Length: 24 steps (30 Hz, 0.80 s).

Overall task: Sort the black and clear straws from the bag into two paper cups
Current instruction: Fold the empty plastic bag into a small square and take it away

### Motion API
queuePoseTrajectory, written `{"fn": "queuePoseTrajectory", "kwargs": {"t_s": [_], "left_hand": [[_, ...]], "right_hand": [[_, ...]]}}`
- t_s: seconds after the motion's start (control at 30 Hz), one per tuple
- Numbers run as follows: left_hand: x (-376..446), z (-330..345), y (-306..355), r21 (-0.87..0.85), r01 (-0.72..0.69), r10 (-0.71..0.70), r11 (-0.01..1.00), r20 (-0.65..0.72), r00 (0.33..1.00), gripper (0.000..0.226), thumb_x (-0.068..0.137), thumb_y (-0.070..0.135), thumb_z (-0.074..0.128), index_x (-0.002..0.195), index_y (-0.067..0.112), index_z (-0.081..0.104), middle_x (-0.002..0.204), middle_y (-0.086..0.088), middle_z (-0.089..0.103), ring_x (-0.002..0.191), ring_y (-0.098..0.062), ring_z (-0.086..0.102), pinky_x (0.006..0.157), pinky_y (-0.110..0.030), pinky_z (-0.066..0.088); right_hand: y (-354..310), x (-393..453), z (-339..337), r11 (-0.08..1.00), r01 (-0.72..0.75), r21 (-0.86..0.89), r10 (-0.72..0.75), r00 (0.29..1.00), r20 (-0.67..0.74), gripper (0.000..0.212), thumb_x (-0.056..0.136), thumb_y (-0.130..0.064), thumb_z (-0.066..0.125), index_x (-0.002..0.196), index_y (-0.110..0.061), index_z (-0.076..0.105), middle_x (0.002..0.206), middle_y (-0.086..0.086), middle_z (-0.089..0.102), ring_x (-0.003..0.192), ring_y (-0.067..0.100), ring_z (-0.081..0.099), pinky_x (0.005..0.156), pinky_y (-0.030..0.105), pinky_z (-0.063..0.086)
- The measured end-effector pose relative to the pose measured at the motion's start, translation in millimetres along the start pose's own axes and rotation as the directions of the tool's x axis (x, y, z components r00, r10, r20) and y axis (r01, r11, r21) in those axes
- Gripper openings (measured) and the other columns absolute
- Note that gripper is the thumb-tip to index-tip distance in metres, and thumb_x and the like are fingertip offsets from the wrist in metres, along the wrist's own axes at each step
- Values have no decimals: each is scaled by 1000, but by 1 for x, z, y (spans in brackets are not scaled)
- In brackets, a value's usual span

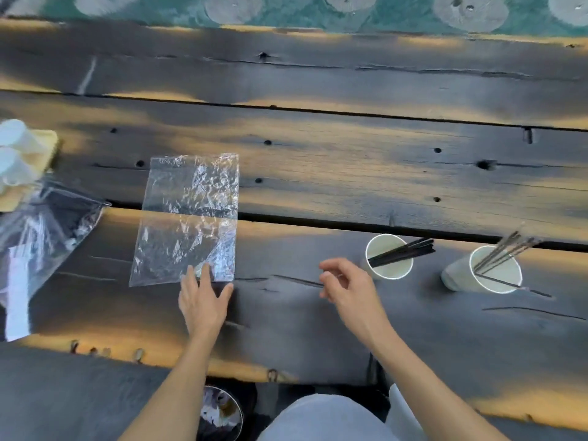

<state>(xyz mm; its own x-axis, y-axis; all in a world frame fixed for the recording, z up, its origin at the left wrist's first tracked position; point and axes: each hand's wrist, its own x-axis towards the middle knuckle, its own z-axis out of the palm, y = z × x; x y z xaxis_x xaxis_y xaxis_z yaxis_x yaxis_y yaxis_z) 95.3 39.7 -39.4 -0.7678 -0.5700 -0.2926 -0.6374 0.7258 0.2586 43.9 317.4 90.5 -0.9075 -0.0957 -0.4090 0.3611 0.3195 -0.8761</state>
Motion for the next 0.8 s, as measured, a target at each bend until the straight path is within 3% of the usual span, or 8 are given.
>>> {"fn": "queuePoseTrajectory", "kwargs": {"t_s": [0.13,0.23,0.33,0.43,0.53,0.67,0.73,0.8], "left_hand": [[29,-6,-37,151,-117,87,982,193,977,83,94,61,49,159,30,9,168,-14,-6,154,-33,-7,121,-54,4],[23,1,-35,266,-235,135,935,348,928,94,91,72,39,158,30,-11,166,-17,-16,153,-37,-14,121,-55,1],[-5,11,-8,238,-345,231,908,403,886,95,91,74,34,158,29,-15,165,-16,-19,151,-41,-16,121,-54,2],[-38,22,22,195,-443,324,875,445,835,93,92,71,36,158,28,-14,165,-19,-18,152,-41,-11,121,-52,10],[-61,29,46,102,-487,374,867,512,773,90,94,66,40,158,31,-12,165,-15,-20,153,-37,-11,120,-52,13],[-65,29,52,18,-467,380,884,555,740,81,97,59,43,159,34,-4,166,-9,-21,153,-34,-11,120,-53,10],[-62,26,50,7,-467,385,884,557,736,78,98,56,42,159,34,-1,167,-7,-18,154,-32,-9,120,-52,9],[-58,22,46,19,-487,400,873,541,740,74,98,54,42,159,35,3,168,-4,-11,154,-31,-3,120,-53,9]], "right_hand": [[18,18,43,979,-99,-181,118,988,100,21,96,-16,54,111,-18,67,92,-3,68,91,21,69,87,31,53],[28,30,64,952,-166,-257,193,978,84,22,97,-15,51,114,-17,65,101,3,69,98,22,65,82,26,46],[37,41,80,908,-253,-335,274,961,17,31,97,-11,48,124,-10,64,116,10,68,112,26,61,83,23,40],[46,49,92,867,-330,-374,336,941,-51,33,97,-10,48,127,-6,61,127,14,65,121,31,57,90,30,43],[56,56,94,832,-439,-339,416,898,-143,25,95,-13,49,115,-5,62,113,14,67,109,35,61,78,35,46],[78,67,87,823,-561,-88,537,820,-198,8,88,-15,54,89,-8,53,79,13,68,68,29,62,70,49,58],[78,69,86,833,-548,-70,520,821,-234,10,88,-15,57,88,-9,49,81,13,64,68,29,60,68,44,55],[75,65,85,847,-487,-213,412,855,-314,16,88,-17,61,90,-12,46,98,11,59,83,30,57,74,40,49]]}}
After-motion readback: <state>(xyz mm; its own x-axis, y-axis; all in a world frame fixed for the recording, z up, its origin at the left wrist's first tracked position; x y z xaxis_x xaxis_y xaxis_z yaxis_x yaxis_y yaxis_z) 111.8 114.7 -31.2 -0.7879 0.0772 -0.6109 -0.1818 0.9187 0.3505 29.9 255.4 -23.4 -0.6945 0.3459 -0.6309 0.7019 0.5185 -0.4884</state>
